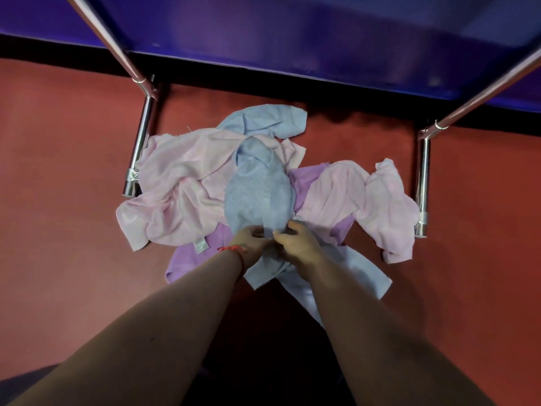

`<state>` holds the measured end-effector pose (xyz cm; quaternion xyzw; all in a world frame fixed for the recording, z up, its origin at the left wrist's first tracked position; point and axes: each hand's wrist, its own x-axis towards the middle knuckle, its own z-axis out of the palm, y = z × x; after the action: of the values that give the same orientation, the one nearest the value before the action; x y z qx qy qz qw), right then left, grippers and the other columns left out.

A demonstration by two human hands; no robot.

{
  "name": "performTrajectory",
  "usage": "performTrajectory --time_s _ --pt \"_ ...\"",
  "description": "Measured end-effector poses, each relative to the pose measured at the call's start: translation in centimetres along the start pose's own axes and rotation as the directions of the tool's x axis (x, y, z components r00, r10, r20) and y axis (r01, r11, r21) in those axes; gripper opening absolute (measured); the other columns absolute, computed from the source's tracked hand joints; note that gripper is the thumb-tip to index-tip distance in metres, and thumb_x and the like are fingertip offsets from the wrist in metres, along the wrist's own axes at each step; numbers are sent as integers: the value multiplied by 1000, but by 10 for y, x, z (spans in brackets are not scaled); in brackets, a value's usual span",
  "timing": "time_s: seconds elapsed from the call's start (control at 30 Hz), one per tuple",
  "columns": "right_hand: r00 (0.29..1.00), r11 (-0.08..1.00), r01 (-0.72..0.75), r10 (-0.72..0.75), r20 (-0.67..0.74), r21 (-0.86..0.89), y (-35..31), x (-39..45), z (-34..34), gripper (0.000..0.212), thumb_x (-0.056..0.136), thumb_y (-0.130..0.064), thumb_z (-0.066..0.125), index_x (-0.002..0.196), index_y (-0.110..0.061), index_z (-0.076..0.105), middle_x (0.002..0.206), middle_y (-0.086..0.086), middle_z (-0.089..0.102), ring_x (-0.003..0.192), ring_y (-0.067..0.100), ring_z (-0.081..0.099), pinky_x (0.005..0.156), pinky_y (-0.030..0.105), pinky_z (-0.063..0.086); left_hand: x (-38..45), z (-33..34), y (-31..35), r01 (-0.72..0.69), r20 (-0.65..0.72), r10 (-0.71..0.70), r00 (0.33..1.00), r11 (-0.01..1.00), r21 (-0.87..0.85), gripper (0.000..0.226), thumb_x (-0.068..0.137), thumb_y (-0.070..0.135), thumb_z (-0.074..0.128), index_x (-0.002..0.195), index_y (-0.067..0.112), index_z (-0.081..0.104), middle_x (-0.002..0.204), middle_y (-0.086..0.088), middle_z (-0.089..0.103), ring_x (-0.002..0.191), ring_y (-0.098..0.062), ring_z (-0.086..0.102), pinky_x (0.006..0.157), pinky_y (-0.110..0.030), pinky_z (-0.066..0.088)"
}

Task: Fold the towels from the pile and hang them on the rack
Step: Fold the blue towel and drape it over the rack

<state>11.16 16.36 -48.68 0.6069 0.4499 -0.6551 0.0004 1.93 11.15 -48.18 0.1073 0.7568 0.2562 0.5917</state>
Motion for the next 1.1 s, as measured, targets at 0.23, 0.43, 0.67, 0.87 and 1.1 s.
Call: performTrajectory --time_s 0.23,0.43,0.67,0.87,1.1 --pt "987 991 -86 71 -147 -102 -29 -40 -19 32 93 -33 53 102 -4 63 95 16 67 89 30 64 74 30 46 -33 4 30 -106 18 105 994 991 83 24 90 10 56 66 15 58 62 1 54 60 -10 47 63 -23 40" --pt "986 984 3 27 -163 178 -83 -104 -35 15 94 -18 55 82 -8 56 65 7 56 57 18 55 66 33 51 -94 -7 83 -249 -61 259 964 959 137 33 96 17 45 64 13 48 63 -2 52 68 -20 50 61 -21 39" --pt "993 860 120 -113 -43 496 -150 -221 -45 5 96 -7 50 92 -10 47 72 6 59 63 12 60 52 17 48 -197 -29 149 -440 -142 437 888 898 18 19 96 11 42 99 3 59 99 -17 59 95 -20 53 91 -32 41" --pt "953 846 284 -300 -38 451 -197 -321 -51 14 92 -2 52 81 -10 54 72 7 61 46 4 60 52 14 51 -296 -52 187 -638 -214 610 763 764 -96 29 94 9 48 66 17 53 73 -6 56 77 -19 50 73 -28 43" --pt "836 789 545 -539 -106 283 -229 -426 -58 16 92 -20 58 77 -14 58 68 -1 64 54 4 60 60 18 49 -423 -79 223 -804 -200 790 579 594 20 16 94 13 48 84 13 60 87 -6 58 85 -16 49 79 -28 40"
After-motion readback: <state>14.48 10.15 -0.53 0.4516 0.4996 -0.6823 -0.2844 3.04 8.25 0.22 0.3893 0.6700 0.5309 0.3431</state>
